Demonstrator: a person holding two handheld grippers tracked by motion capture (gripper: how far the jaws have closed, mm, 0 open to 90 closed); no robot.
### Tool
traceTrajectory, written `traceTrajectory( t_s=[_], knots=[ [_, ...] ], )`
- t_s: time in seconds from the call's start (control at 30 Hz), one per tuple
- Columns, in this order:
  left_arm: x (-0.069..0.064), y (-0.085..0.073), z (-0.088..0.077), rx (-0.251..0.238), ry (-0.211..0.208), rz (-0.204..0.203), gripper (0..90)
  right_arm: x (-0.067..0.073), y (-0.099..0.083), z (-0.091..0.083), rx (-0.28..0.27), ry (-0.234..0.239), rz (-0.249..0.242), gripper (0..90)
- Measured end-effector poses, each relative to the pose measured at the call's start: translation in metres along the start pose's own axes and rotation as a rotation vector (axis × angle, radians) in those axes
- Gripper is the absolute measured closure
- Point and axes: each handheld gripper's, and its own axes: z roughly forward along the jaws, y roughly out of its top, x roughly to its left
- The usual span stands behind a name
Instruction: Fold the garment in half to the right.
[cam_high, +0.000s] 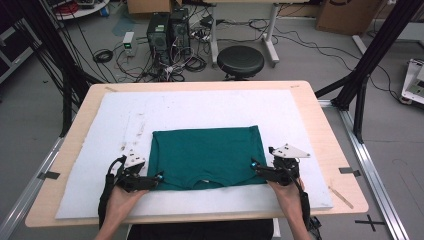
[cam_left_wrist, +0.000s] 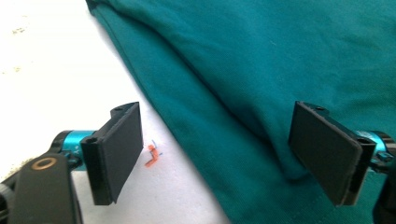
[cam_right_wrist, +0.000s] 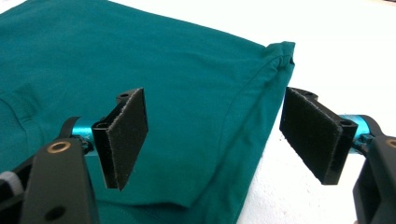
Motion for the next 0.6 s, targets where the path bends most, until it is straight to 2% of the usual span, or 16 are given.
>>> traceTrajectory(
  t_s=[0.1, 0.2, 0.37, 0.6],
  knots=[
    [-0.0025, -0.001, -0.0007, -0.001, -0.008, -0.015, 25.6, 0.0002, -0.0001, 0.0005, 0.001, 0.001, 0.003, 23.8],
    [-0.0035, -0.0016, -0.0014, -0.004, -0.006, -0.021, 27.3, 0.0024, 0.0001, 0.0017, 0.004, 0.003, 0.0, 23.9],
    [-0.0055, -0.0026, -0.0028, -0.013, -0.025, -0.006, 35.5, 0.0051, 0.0004, 0.0031, 0.008, 0.01, -0.011, 23.9],
    [-0.0048, -0.0029, -0.0026, -0.015, -0.032, -0.012, 39.3, 0.0036, 0.0004, 0.0032, 0.009, 0.023, 0.001, 25.3]
  ],
)
